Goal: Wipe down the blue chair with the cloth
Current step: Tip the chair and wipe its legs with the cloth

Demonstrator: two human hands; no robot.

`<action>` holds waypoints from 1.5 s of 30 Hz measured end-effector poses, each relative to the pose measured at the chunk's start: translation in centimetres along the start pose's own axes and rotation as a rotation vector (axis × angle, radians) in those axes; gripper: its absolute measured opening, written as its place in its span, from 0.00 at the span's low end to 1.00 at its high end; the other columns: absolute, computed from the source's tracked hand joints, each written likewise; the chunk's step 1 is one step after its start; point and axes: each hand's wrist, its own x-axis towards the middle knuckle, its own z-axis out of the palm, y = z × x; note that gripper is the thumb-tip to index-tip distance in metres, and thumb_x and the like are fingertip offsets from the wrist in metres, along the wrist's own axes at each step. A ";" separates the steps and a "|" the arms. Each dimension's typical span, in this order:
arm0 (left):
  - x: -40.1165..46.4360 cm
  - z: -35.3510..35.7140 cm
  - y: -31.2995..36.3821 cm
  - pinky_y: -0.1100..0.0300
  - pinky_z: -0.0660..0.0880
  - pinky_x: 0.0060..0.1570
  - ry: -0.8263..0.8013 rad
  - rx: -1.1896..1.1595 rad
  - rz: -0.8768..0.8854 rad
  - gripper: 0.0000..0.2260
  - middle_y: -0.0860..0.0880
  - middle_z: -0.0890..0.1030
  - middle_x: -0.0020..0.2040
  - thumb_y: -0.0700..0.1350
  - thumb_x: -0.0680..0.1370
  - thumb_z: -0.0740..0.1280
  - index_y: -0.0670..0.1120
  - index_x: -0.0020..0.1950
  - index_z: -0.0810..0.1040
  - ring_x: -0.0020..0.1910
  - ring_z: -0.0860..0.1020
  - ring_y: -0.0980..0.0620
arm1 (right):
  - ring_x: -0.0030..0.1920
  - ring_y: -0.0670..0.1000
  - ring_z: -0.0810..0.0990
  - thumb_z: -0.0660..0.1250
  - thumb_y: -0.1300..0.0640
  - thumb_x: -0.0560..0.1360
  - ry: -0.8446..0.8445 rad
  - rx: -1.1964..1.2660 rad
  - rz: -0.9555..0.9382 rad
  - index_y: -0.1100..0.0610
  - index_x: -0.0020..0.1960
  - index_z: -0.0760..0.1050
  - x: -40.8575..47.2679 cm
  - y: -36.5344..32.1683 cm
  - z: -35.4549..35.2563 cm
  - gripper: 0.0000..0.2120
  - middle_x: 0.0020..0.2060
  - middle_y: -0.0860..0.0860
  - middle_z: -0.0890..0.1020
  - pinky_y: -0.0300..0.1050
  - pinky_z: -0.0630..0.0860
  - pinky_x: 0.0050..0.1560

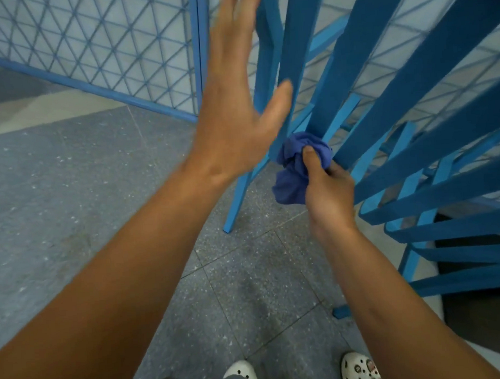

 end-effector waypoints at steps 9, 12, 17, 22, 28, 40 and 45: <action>-8.3 5.5 -4.0 0.54 0.77 0.65 -0.200 -0.472 -0.622 0.16 0.53 0.83 0.61 0.42 0.83 0.67 0.50 0.71 0.75 0.60 0.81 0.57 | 0.56 0.49 0.85 0.61 0.38 0.71 -0.387 -0.060 0.088 0.42 0.50 0.86 -1.0 0.3 0.6 0.18 0.51 0.47 0.87 0.59 0.77 0.64; -7.7 7.2 -4.7 0.51 0.80 0.57 -0.104 -0.403 -0.658 0.13 0.52 0.85 0.53 0.43 0.79 0.71 0.47 0.63 0.80 0.52 0.84 0.55 | 0.50 0.40 0.84 0.56 0.36 0.75 -0.434 -0.305 0.027 0.32 0.43 0.83 -0.6 -0.3 -0.5 0.16 0.45 0.37 0.86 0.54 0.78 0.62; -4.8 9.7 -6.1 0.51 0.79 0.58 0.064 -0.376 -0.737 0.12 0.48 0.85 0.54 0.41 0.78 0.72 0.44 0.61 0.81 0.53 0.83 0.51 | 0.61 0.36 0.79 0.60 0.36 0.79 -0.458 -0.404 -0.092 0.35 0.64 0.78 -0.3 -1.8 -2.4 0.17 0.60 0.36 0.82 0.48 0.73 0.69; -3.2 10.0 -7.5 0.60 0.79 0.50 0.101 -0.320 -0.653 0.08 0.50 0.85 0.48 0.40 0.79 0.71 0.44 0.57 0.83 0.47 0.82 0.54 | 0.55 0.27 0.77 0.66 0.40 0.79 -0.326 -0.342 -0.235 0.42 0.73 0.73 -0.3 -3.1 -3.7 0.23 0.57 0.30 0.81 0.23 0.72 0.49; -0.7 7.5 -6.4 0.66 0.78 0.47 0.071 -0.366 -0.497 0.05 0.53 0.84 0.45 0.38 0.79 0.70 0.46 0.54 0.82 0.44 0.81 0.60 | 0.48 0.37 0.83 0.68 0.48 0.81 -0.313 -0.306 -0.458 0.37 0.69 0.75 0.2 -4.8 -3.5 0.17 0.48 0.46 0.85 0.25 0.74 0.45; 3.5 3.7 -3.3 0.59 0.79 0.42 0.095 -0.535 -0.366 0.02 0.50 0.82 0.39 0.40 0.80 0.69 0.44 0.48 0.81 0.40 0.81 0.55 | 0.58 0.34 0.80 0.68 0.49 0.81 -0.331 -0.311 -0.435 0.40 0.70 0.75 0.0 -5.6 -3.1 0.18 0.55 0.37 0.84 0.39 0.74 0.63; 0.8 5.8 -4.8 0.43 0.81 0.53 0.059 -0.515 -0.591 0.05 0.37 0.85 0.48 0.37 0.80 0.68 0.37 0.53 0.82 0.47 0.84 0.42 | 0.58 0.34 0.80 0.69 0.48 0.80 -0.326 -0.319 -0.425 0.38 0.69 0.76 0.1 -5.6 -3.2 0.18 0.55 0.38 0.84 0.37 0.74 0.63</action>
